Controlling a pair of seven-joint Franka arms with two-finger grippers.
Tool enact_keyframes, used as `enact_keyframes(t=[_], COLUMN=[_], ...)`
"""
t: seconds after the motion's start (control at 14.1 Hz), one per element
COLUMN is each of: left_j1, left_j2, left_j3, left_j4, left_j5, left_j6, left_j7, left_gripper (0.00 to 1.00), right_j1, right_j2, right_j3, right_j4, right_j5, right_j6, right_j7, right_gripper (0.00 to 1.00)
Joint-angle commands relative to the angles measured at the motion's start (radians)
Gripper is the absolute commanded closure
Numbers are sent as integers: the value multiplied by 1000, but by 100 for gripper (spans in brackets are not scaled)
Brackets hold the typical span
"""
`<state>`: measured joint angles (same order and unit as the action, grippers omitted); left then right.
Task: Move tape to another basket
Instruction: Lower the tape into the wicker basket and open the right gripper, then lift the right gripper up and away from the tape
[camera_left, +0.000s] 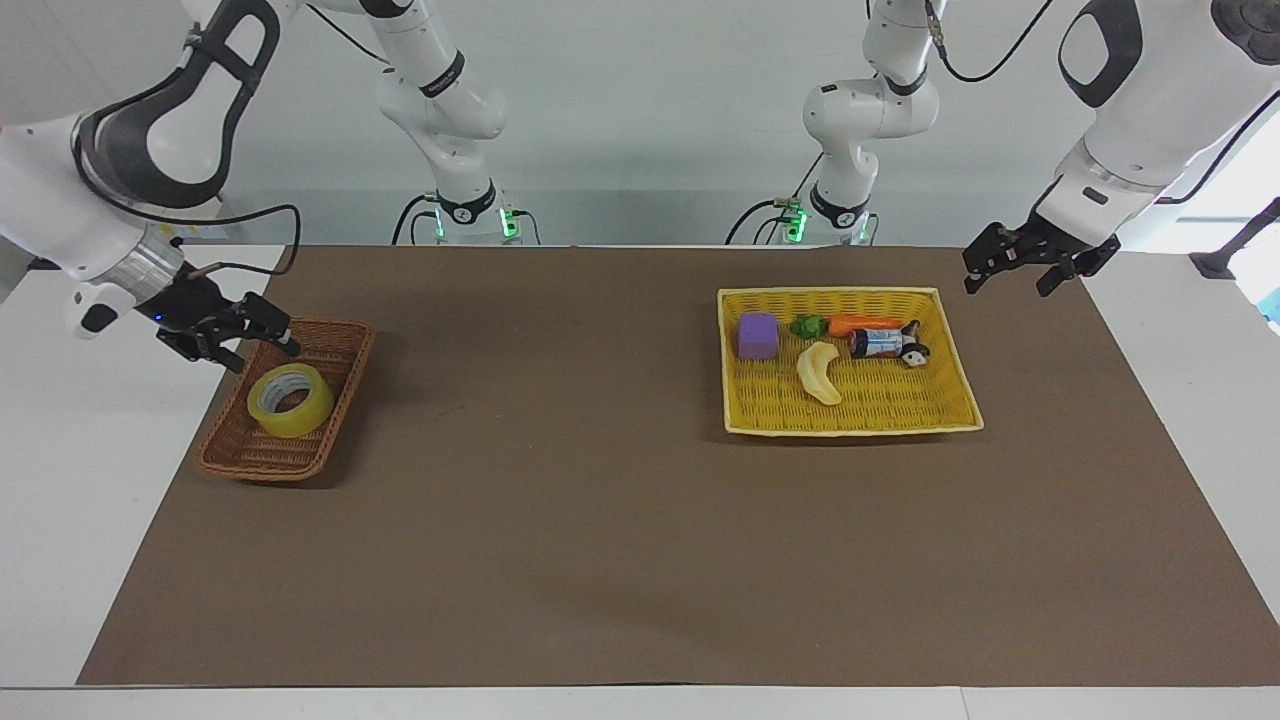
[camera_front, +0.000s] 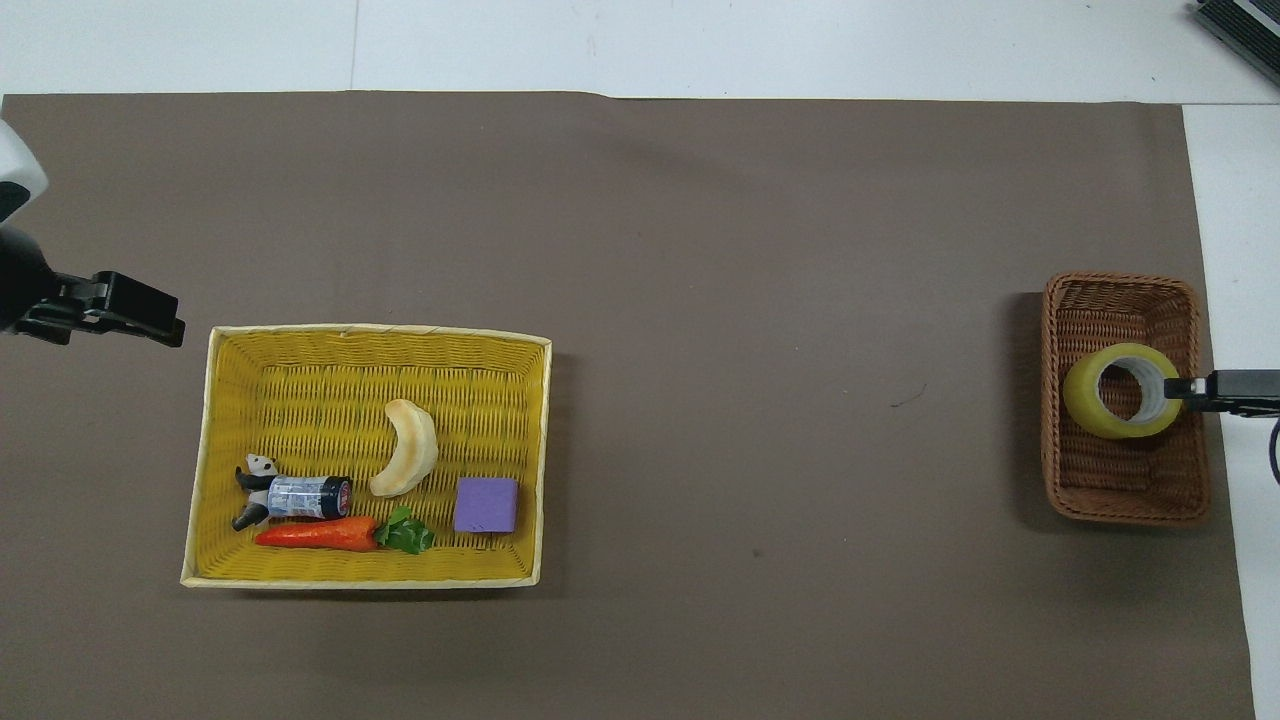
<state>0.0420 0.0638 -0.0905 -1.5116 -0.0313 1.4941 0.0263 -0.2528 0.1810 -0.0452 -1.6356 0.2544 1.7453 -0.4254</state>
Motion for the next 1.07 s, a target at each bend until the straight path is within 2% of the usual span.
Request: enact_keyframes(t=[0.0, 0.28, 0.5, 0.78, 1.0], left_j1=[13, 13, 13, 13, 13], left_j2=[2, 4, 7, 7, -9], left_j3=[-11, -9, -9, -11, -9], left_j4=[16, 16, 25, 40, 28], left_j5=[11, 11, 24, 24, 22], left_j6=[-17, -15, -15, -55, -43], left_j7=[-2, 3, 11, 11, 4], left_gripper=[0, 0, 0, 0, 0], right_j1=[87, 243, 300, 291, 259], right_j2=[-9, -89, -133, -202, -201], right_j3=[-1, 4, 5, -8, -16], right_j4=[51, 36, 34, 75, 192], right_j5=[-124, -263, -267, -257, -259], right_j6=[7, -10, -68, -124, -304], right_j7=[106, 411, 587, 634, 629], right_gripper=[0, 0, 0, 0, 0])
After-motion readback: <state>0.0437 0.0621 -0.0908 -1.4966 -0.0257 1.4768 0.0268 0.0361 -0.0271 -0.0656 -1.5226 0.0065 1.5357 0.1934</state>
